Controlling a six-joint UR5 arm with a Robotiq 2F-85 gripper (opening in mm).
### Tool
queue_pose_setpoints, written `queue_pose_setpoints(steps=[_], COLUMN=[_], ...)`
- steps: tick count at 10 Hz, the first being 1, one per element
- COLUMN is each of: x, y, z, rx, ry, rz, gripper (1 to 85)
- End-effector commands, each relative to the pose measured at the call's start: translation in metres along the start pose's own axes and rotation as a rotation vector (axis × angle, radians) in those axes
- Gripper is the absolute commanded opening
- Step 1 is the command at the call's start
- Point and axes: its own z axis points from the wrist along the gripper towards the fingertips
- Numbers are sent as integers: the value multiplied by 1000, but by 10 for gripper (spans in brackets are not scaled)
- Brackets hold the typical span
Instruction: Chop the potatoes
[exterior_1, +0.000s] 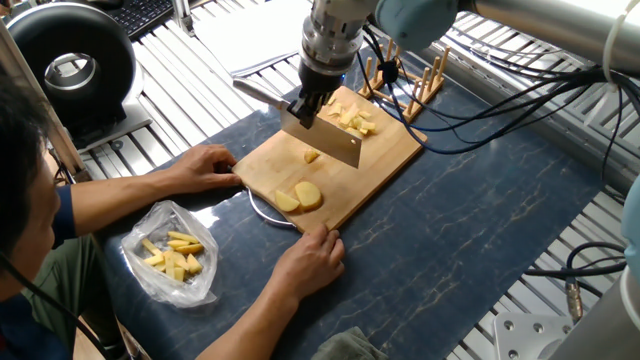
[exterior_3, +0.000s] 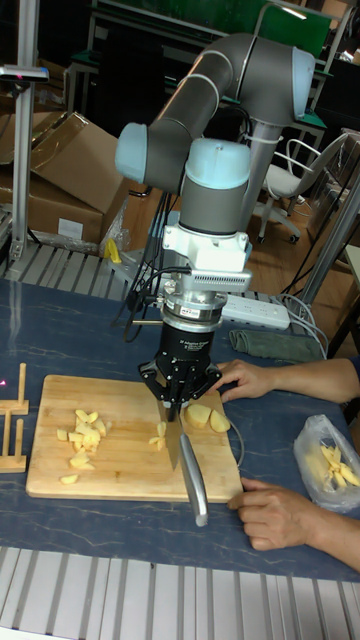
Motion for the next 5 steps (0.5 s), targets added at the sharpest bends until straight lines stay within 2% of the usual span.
queue_pose_setpoints(steps=[1, 3, 5], x=[-1, 3, 5], y=[-3, -10, -21], z=[-2, -3, -11], rx=[-12, -11, -32], ry=[-14, -17, -16], rz=[-10, -37, -76], gripper=[10, 10, 10])
